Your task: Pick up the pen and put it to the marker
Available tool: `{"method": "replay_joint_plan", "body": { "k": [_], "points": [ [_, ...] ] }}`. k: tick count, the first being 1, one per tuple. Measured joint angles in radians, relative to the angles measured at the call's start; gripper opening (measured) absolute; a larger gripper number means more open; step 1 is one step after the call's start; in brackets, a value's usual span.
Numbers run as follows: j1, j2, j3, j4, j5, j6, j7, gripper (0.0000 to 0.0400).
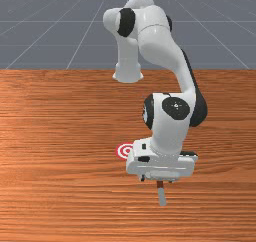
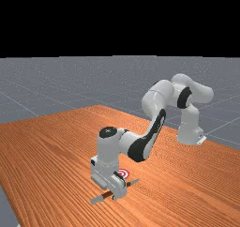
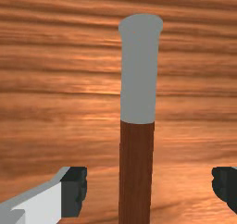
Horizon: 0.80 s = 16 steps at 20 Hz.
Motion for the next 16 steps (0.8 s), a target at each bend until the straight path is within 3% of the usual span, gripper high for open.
{"method": "replay_joint_plan", "body": {
  "k": [4,5,6,7,16],
  "points": [
    [0.011,0.004,-0.011,0.001,-0.010,0.001,0.015,0.0400],
    [0.012,0.004,-0.012,0.001,-0.011,0.001,0.017,0.0243],
    [0.012,0.004,-0.013,0.001,-0.012,0.001,0.017,0.0148],
    [0.013,0.003,-0.013,0.001,-0.012,0.001,0.017,0.0098],
    [0.022,-0.045,-0.013,-0.073,-0.010,0.020,0.014,0.0095]
  ]
}}
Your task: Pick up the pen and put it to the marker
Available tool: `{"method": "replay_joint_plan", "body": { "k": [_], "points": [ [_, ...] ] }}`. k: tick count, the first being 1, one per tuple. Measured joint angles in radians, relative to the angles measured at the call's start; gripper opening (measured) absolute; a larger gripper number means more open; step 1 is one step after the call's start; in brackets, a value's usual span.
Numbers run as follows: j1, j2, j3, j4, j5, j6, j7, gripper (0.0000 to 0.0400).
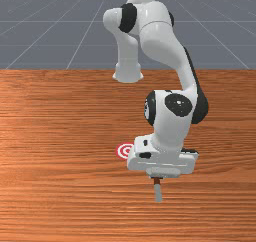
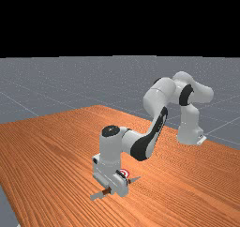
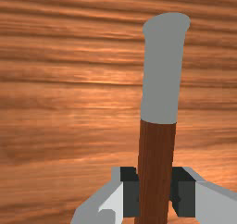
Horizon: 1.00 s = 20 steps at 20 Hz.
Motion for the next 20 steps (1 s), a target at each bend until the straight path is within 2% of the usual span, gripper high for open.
{"method": "replay_joint_plan", "body": {
  "k": [2,10,18,19,20],
  "points": [
    [0.005,-0.050,-0.003,-0.096,0.001,0.042,-0.008,0.0093],
    [0.019,-0.318,-0.020,-0.638,-0.003,0.398,-0.081,0.0093],
    [0.015,-0.375,-0.040,-0.762,-0.011,0.487,-0.095,0.0093],
    [0.013,-0.379,-0.038,-0.775,-0.012,0.504,-0.103,0.0213],
    [0.012,-0.384,-0.036,-0.787,-0.013,0.527,-0.111,0.0287]
  ]
}}
